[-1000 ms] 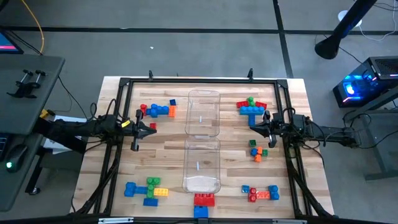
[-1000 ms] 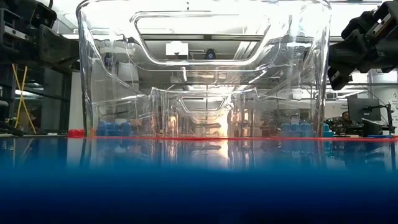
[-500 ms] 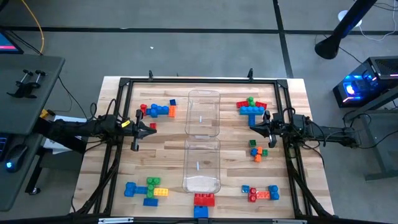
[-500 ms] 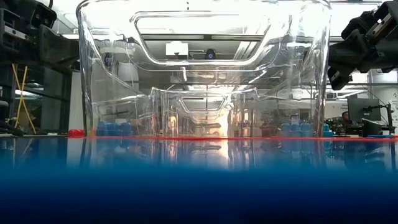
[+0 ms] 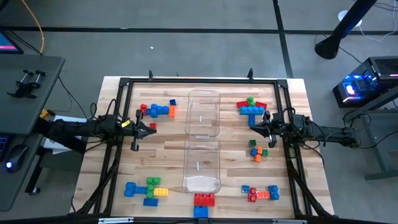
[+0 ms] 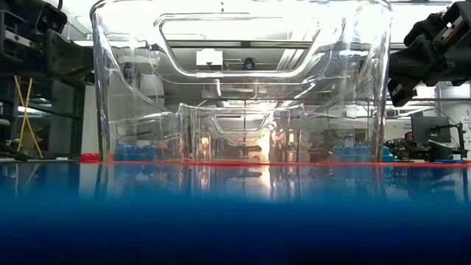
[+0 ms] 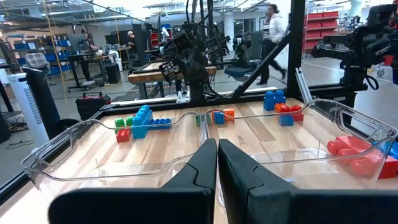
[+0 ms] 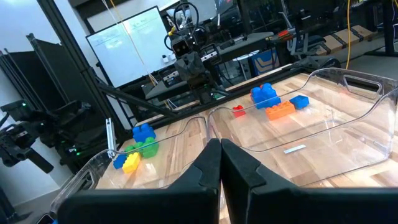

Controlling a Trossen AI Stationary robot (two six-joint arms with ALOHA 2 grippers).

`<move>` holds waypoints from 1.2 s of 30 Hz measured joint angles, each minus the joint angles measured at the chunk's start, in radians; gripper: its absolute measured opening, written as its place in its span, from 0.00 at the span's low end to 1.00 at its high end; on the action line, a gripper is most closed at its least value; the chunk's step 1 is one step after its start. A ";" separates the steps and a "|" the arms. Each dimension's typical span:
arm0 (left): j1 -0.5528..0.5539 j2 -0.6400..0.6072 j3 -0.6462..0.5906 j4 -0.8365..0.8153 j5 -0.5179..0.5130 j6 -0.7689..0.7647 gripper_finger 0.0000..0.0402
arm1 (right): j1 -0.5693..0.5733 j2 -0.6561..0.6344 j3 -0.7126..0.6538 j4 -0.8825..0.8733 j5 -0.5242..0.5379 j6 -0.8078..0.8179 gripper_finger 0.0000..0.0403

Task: Sort blocks by size

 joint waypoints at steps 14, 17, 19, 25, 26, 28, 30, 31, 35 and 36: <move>0.000 0.000 0.000 0.000 0.000 0.000 0.01 | 0.000 0.000 0.000 0.000 0.000 0.000 0.00; 0.000 0.000 0.000 0.000 0.000 0.000 0.01 | 0.000 0.000 0.000 0.001 0.000 0.000 0.00; 0.000 0.000 0.000 0.000 0.000 0.000 0.01 | -0.001 0.000 0.000 0.018 0.016 0.001 0.00; 0.000 0.000 0.000 0.000 0.000 0.000 0.01 | -0.002 0.000 0.000 0.334 0.368 0.489 0.00; 0.000 0.000 0.000 0.000 0.000 0.000 0.01 | -0.002 0.004 0.000 0.391 0.465 0.512 0.00; 0.000 0.000 0.000 0.000 0.000 0.000 0.01 | -0.014 0.024 0.004 0.509 0.594 0.463 0.00; 0.000 0.000 0.000 0.000 0.000 0.000 0.01 | -0.039 0.071 0.038 0.571 0.660 0.370 0.00; 0.000 0.000 0.000 0.000 0.000 0.000 0.01 | -0.060 0.102 0.067 0.573 0.693 0.338 0.00; 0.000 0.000 0.000 0.000 0.000 0.000 0.01 | -0.185 0.273 0.235 0.292 0.686 0.335 0.04; 0.000 0.000 0.000 0.000 0.000 0.000 0.01 | -0.230 0.320 0.289 0.152 0.627 0.361 0.06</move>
